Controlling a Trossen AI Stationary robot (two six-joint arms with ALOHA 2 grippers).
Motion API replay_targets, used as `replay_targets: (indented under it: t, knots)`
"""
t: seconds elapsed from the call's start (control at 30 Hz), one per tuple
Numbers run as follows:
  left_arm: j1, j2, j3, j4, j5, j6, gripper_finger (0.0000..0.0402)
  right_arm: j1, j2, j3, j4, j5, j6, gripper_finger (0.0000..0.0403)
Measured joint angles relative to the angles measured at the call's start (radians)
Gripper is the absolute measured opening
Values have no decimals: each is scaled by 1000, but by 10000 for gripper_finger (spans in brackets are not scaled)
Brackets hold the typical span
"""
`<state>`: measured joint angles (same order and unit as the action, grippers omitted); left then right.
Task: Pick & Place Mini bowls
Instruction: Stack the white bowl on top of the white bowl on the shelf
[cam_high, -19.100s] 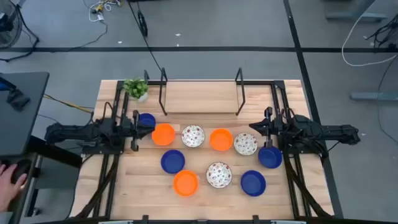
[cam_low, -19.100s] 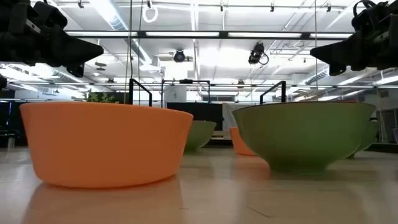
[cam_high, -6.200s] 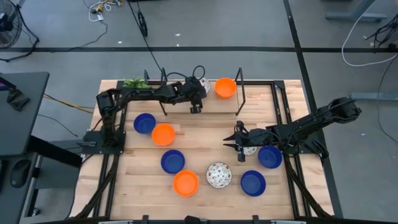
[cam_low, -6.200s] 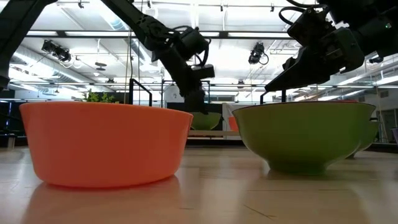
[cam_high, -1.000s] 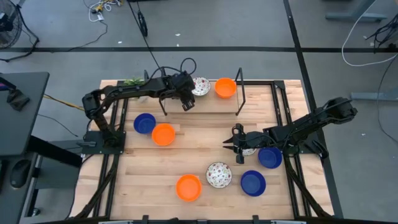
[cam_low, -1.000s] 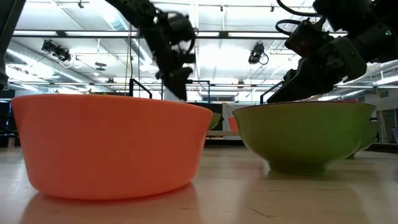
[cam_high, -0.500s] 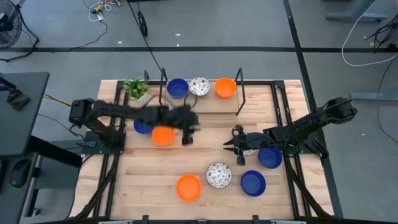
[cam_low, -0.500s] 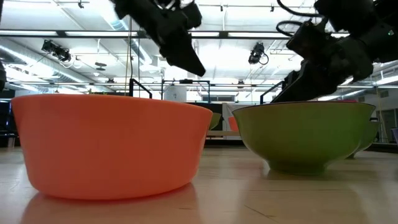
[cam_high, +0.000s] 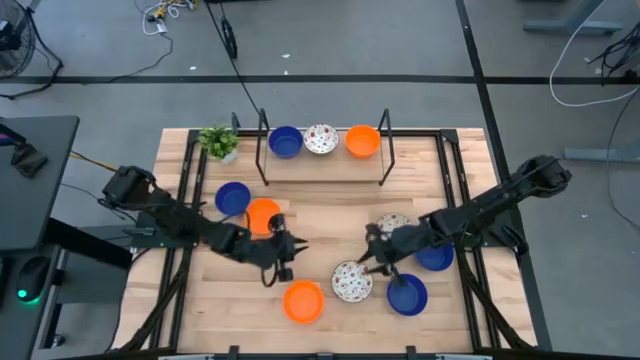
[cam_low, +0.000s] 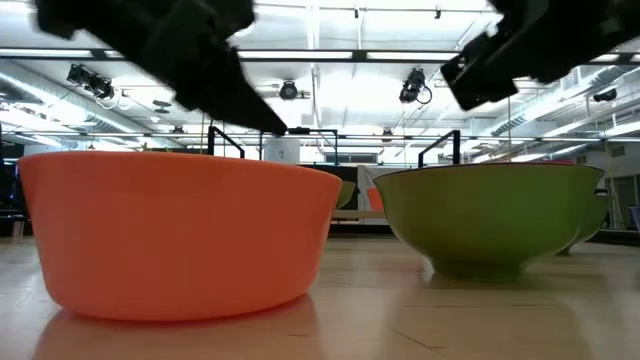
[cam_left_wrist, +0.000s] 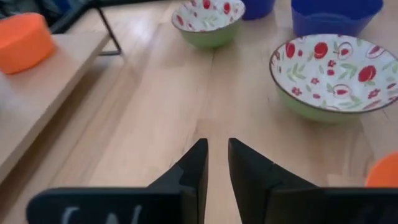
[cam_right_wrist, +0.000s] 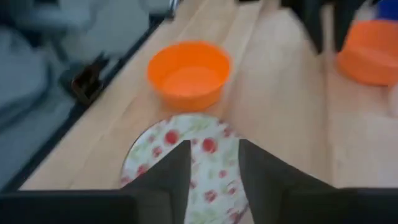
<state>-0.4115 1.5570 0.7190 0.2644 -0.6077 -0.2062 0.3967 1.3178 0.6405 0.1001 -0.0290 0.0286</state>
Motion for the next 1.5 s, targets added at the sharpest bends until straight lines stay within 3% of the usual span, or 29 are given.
replay_targets:
  t: [0.17, 0.3, 0.4, 0.67, 0.97, 1.13, 1.3, 1.5]
  knots:
    - [-50, 0, -132, 248, -136, -27, 62, 95, 94, 123, -152, 9, -32, 185]
    - [-54, 0, -211, 412, -148, -40, 62, 148, 212, 185, -221, -8, -48, 188]
    - [-50, 0, -231, 448, -150, -48, 62, 167, 286, 212, -232, -9, -64, 181]
    - [-53, 0, -235, 444, -148, -70, 62, 170, 365, 224, -217, 60, -72, 129]
    - [-52, 1, -235, 442, -148, -63, 62, 171, 357, 225, -204, 96, -115, 18]
    - [-52, 1, -235, 442, -148, -63, 62, 169, 315, 224, -211, 166, -124, 13]
    - [-52, 1, -235, 442, -148, -62, 62, 87, 183, 222, -214, 273, -253, 5]
    - [-52, 1, -235, 443, -148, -44, 62, -171, 89, 330, -257, 309, -448, 4]
